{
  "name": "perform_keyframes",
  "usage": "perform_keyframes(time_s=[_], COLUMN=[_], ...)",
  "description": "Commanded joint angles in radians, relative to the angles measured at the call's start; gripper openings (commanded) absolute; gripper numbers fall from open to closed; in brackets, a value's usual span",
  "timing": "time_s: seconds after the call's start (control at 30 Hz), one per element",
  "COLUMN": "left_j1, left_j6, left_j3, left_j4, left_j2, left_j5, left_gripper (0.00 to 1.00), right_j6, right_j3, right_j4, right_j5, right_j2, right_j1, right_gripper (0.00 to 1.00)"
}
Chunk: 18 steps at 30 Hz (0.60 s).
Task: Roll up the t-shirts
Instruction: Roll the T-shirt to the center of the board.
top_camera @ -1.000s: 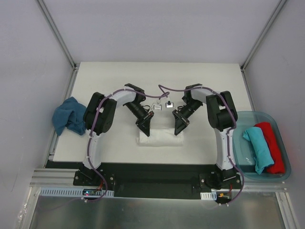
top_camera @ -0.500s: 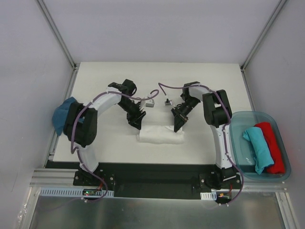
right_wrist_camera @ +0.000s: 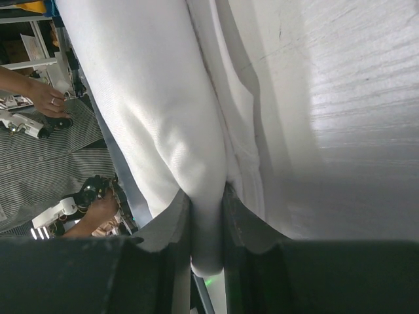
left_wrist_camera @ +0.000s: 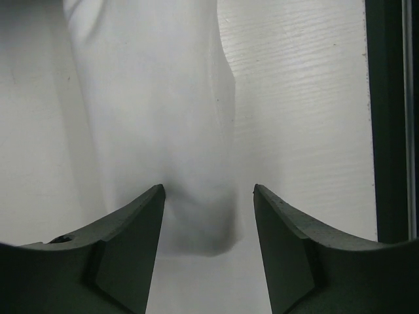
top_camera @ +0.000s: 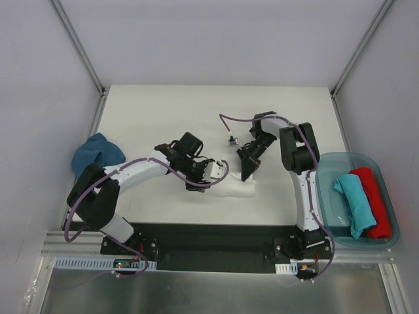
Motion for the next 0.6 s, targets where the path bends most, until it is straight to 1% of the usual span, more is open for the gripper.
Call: perform_keyframes(time_s=[0.0,0.1,0.13,0.23,0.4,0.5,0.53,0.57], left_j1=[-0.038,-0.065,-0.073,-0.099,-0.118,-0.115,-0.113,-0.109], left_j6=[0.0,-0.025,-0.028,-0.04,-0.042,-0.049,-0.054,-0.081], left_j3=[-0.037,-0.047,-0.063,-0.083,-0.11,-0.159,-0.168,-0.176], left_j4=[0.212,0.27,0.313,0.352,0.353,0.352,0.35,0.352], left_j2=[0.026,0.055,0.06,0.062,0.053,0.016,0.003,-0.024], left_j5=[-0.072,-0.105,-0.113,-0.151,-0.199,-0.262,-0.304,-0.317], left_gripper=[0.57,0.57,0.57,0.58,0.57,0.57,0.57,0.57], right_j6=[-0.009,-0.004,-0.003,0.011,0.016,0.022,0.026,0.03], right_j3=[-0.014,-0.014,-0.014,-0.007,-0.022,-0.042,-0.05,-0.057], right_j4=[-0.109,-0.1,-0.097,-0.092,-0.074,-0.054,-0.046,-0.032], right_j5=[0.146,0.152,0.155,0.163,0.167,0.169,0.172,0.172], right_j2=[-0.002,-0.002,-0.001,0.002,-0.012,-0.028,-0.033,-0.039], right_j1=[0.005,0.008,0.009,0.013,0.016,0.016,0.016,0.014], right_gripper=[0.07,0.08,0.07,0.07,0.08,0.08,0.08,0.08])
